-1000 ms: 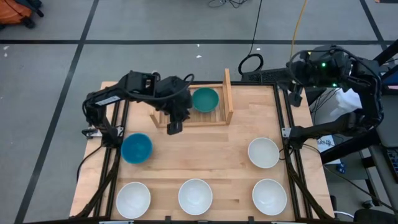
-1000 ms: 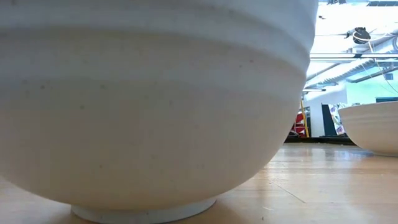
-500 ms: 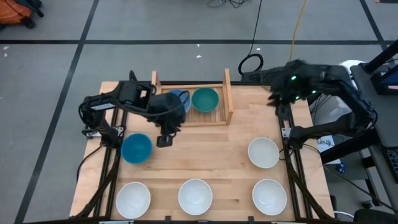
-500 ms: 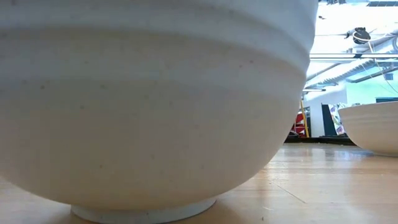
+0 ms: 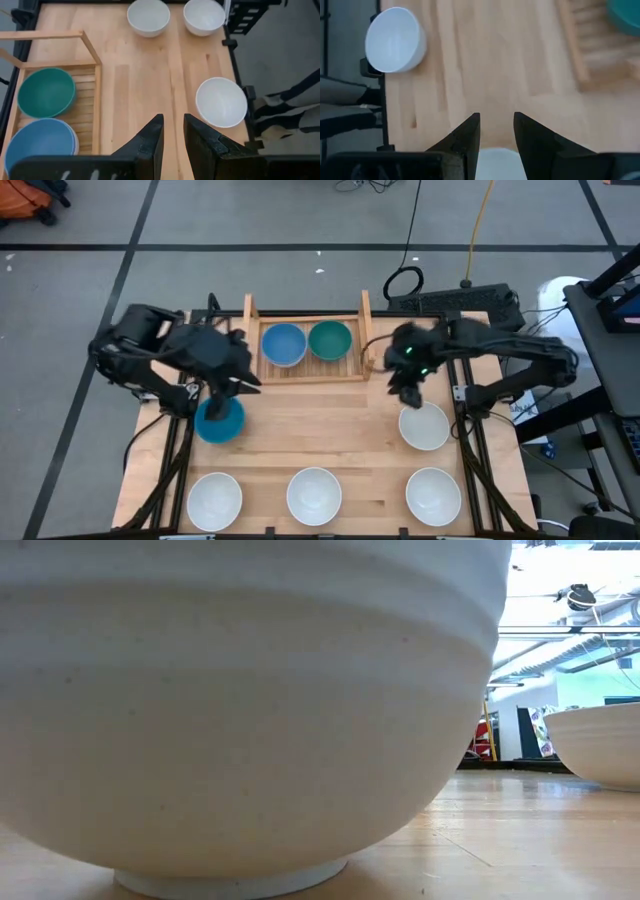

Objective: Place and stack bowls onto a shelf
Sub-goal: Stack the white bowl on the green bowl on the shelf

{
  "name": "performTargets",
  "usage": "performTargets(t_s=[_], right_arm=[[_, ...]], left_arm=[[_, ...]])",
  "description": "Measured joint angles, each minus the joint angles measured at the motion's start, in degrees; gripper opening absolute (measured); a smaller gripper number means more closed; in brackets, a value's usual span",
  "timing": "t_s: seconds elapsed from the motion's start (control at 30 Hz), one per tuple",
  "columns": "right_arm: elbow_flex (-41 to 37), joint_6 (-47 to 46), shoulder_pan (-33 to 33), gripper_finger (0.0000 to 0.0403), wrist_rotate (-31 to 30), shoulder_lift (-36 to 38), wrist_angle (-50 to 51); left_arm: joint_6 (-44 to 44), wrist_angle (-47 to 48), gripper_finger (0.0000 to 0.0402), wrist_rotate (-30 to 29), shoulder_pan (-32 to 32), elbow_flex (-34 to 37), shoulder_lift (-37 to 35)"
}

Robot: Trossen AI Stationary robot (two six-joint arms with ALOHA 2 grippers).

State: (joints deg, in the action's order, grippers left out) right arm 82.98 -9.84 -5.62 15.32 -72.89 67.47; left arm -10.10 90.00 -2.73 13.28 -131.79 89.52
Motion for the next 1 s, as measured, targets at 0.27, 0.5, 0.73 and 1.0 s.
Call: performTargets(t_s=[0.27, 0.5, 0.73, 1.0], right_arm=[[0.0, -1.9, 11.4, 0.0114, 0.0, -10.5, -13.5], [0.0, -8.1, 18.1, 0.0114, -3.4, -18.9, -27.7], [0.0, -15.6, 21.9, 0.0114, -7.5, -25.5, -39.7], [0.0, -18.9, 24.6, 0.0114, -12.5, -30.1, -42.7]], left_arm=[[-2.4, 0.0, 0.0079, -3.5, 4.6, 0.0, -3.4], [-1.8, 0.0, 0.0079, -3.9, 7.5, 0.1, -3.4], [-0.7, 0.0, 0.0079, -4.0, 9.6, 0.1, -3.4], [-0.6, 0.0, 0.0079, -3.9, 12.3, 0.1, -3.4]])
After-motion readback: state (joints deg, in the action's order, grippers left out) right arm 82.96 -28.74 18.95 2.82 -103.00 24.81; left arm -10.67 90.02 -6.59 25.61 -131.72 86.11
